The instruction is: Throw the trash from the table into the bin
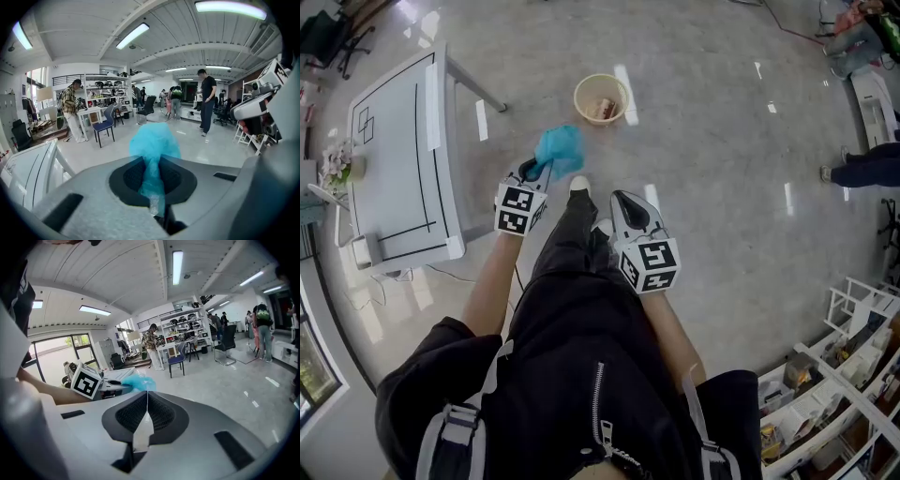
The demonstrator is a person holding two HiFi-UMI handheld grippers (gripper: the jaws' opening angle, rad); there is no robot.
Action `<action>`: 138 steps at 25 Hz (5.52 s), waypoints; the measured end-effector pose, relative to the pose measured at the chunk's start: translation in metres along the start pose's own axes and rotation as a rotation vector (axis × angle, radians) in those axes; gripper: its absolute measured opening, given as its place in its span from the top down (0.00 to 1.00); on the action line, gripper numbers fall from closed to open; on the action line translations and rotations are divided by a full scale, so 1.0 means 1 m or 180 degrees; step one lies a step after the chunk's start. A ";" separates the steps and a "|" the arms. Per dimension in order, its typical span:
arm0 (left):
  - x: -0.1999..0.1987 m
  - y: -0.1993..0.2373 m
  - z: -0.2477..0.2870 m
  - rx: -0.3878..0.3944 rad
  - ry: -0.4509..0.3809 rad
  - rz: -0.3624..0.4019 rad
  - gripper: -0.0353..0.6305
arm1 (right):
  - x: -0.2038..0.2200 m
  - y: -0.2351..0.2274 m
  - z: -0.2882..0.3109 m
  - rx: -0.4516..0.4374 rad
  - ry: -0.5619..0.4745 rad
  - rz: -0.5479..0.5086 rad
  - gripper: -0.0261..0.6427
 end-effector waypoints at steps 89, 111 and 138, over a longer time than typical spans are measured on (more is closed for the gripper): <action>0.221 0.122 0.562 -0.0477 -0.0057 -0.0485 0.93 | 0.093 -0.339 0.335 0.0172 0.0528 0.0030 0.94; 0.276 0.114 0.609 -0.0118 0.0458 -0.0996 0.51 | 0.080 -0.362 0.342 0.0235 0.0553 0.0151 0.94; 0.183 0.137 0.580 -0.0157 0.0017 -0.0938 0.94 | 0.003 -0.322 0.331 0.0164 0.0547 -0.0119 0.94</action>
Point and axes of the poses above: the fingertips, and each gripper's own axes: z forward along the fingers, y to its left, x out of its underside, the point moved 3 cm from there along -z, backward along the fingers, and after that the axes turned 7 degrees about z, right-handed, at the moved point
